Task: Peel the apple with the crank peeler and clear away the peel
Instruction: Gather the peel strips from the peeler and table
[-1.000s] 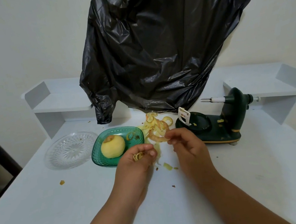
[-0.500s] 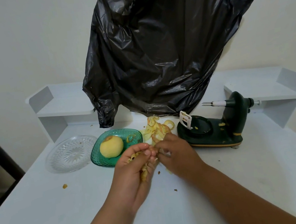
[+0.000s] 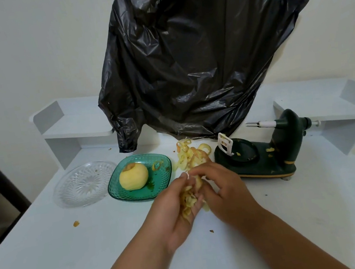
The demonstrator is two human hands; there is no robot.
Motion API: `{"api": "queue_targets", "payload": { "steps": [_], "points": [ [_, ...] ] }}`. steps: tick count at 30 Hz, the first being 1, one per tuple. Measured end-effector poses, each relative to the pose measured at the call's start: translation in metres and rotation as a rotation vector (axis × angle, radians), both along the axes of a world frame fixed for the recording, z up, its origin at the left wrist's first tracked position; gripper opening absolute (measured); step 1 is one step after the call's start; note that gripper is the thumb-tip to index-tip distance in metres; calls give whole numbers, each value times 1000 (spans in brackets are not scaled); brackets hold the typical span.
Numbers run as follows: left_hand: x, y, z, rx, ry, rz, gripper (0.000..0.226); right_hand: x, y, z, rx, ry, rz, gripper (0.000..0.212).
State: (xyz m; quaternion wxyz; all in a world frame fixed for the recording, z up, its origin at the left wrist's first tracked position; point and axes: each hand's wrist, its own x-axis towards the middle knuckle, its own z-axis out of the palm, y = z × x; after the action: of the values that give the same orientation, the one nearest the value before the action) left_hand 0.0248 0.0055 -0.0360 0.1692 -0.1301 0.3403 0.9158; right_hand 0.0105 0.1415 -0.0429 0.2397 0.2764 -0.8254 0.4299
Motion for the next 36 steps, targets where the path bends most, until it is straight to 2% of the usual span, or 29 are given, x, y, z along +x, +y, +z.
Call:
{"api": "queue_targets", "payload": {
  "steps": [5,11,14,18,24,28,30,33,36],
  "points": [
    [-3,-6,-3,152,41,-74,35,3,0,1,192,159,66,46],
    [-4,-7,-6,20,85,-99,13,-1,4,-2,-66,239,-98,33],
    [-5,-8,-10,82,38,-76,15,-4,5,-3,-128,122,-145,33],
    [-6,-7,-7,88,27,-91,27,-11,4,-8,-76,-101,-110,48],
    [-5,-3,-7,-45,101,-84,14,-21,4,-13,61,-130,23,55],
    [-3,-1,-7,-92,164,-137,12,-24,4,-15,104,-234,79,60],
    [-2,-1,-7,-101,182,-153,11,-25,4,-14,96,-263,76,55],
    [-3,-1,-9,-119,204,-139,17,-26,4,-12,123,-237,59,34],
    [-4,-3,-10,-82,195,-129,15,-25,2,-13,113,-207,19,20]
  ]
}}
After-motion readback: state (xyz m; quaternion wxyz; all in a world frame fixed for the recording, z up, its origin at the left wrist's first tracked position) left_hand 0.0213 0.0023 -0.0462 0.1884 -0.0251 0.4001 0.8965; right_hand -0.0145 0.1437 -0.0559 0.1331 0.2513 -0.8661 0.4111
